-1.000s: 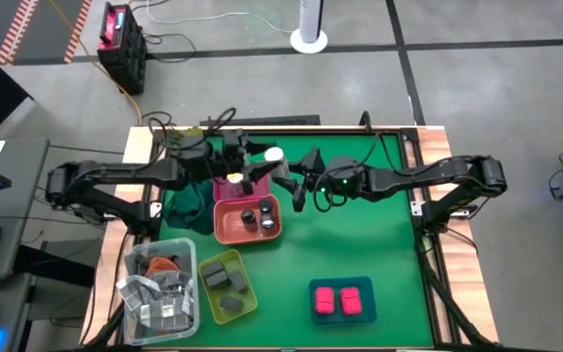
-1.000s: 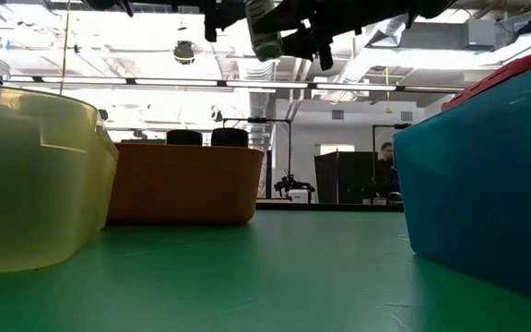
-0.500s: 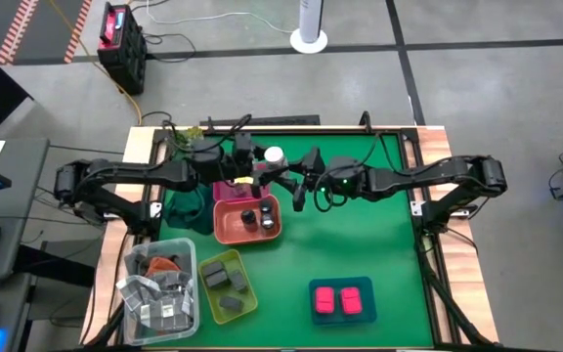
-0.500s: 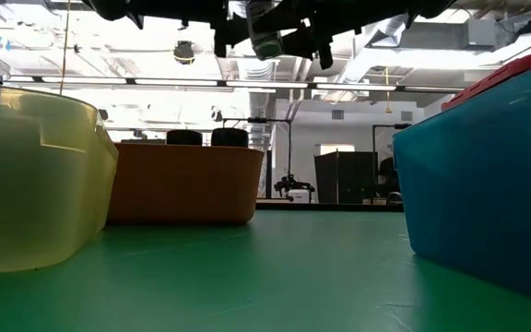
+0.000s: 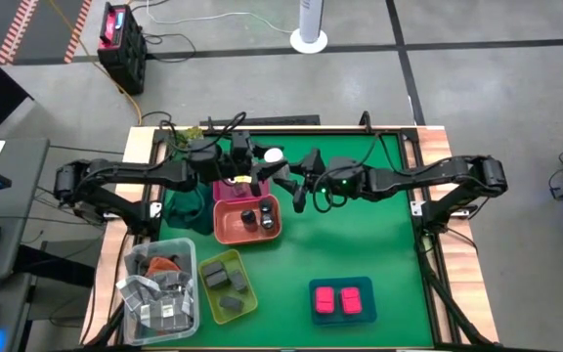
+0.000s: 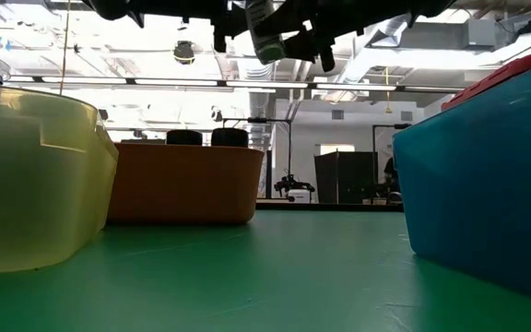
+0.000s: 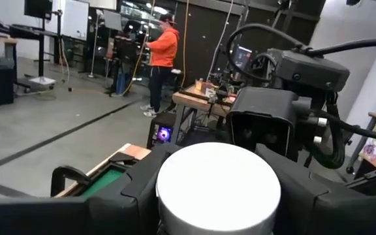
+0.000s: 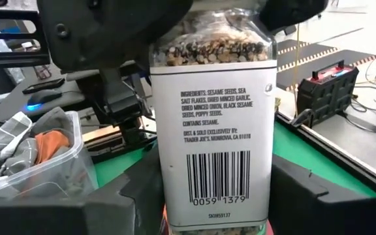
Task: Sort spices by type
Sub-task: Put the white seasoning bottle into the red bin
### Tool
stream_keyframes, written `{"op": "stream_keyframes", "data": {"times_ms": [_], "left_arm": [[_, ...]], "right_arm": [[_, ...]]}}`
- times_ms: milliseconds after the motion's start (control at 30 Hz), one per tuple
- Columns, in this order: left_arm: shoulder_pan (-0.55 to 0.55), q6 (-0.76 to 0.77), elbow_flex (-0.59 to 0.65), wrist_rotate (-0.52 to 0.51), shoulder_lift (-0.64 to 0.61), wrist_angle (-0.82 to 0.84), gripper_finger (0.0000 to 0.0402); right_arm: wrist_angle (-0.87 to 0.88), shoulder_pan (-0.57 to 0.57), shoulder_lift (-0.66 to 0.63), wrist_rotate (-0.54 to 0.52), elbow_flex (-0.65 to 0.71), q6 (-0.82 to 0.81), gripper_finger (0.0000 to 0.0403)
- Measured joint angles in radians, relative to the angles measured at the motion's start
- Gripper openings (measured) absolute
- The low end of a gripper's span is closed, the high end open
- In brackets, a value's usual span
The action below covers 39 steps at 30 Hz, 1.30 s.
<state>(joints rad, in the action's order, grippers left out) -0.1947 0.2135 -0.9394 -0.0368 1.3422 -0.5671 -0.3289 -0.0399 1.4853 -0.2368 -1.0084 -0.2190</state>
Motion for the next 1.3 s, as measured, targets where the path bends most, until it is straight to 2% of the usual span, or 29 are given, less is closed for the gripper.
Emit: {"op": "stream_keyframes", "data": {"times_ms": [100,267,400,500,633,767,867,1033,1133,1300], "left_arm": [[0.0,0.011,0.0,-0.003,0.0,0.02,0.0193],[0.0,0.03,0.0,-0.009,0.0,0.056,0.0193],[-0.001,0.04,0.0,-0.008,0.002,0.092,0.0193],[-0.007,0.043,0.0,-0.008,-0.006,0.154,0.0193],[-0.025,0.027,0.006,-0.042,-0.007,0.253,0.0193],[-0.047,0.032,0.066,-0.081,-0.007,0.248,0.0193],[-0.058,0.03,0.117,-0.155,-0.007,0.242,0.0198],[-0.069,0.001,0.197,-0.324,-0.002,0.22,0.0203],[-0.08,0.013,0.249,-0.342,0.002,0.163,0.0201],[-0.102,0.018,0.298,-0.348,0.085,0.043,0.0201]], "right_arm": [[0.028,-0.001,0.0,0.011,0.0,-0.019,0.0249],[0.033,-0.03,0.0,0.114,-0.001,-0.053,0.0302],[0.085,-0.05,0.0,0.122,-0.001,-0.065,0.0352],[0.179,-0.073,-0.02,0.123,-0.001,-0.062,0.0372],[0.39,-0.107,-0.088,0.119,-0.013,-0.063,0.0373],[0.553,-0.13,-0.167,0.1,-0.013,-0.063,0.0365],[0.636,-0.137,-0.224,0.078,-0.013,-0.075,0.0358],[0.654,-0.104,-0.289,0.029,-0.013,-0.095,0.0349],[0.631,-0.063,-0.299,-0.006,-0.013,-0.098,0.0345],[0.576,-0.001,-0.283,-0.06,-0.013,-0.099,0.034]]}}
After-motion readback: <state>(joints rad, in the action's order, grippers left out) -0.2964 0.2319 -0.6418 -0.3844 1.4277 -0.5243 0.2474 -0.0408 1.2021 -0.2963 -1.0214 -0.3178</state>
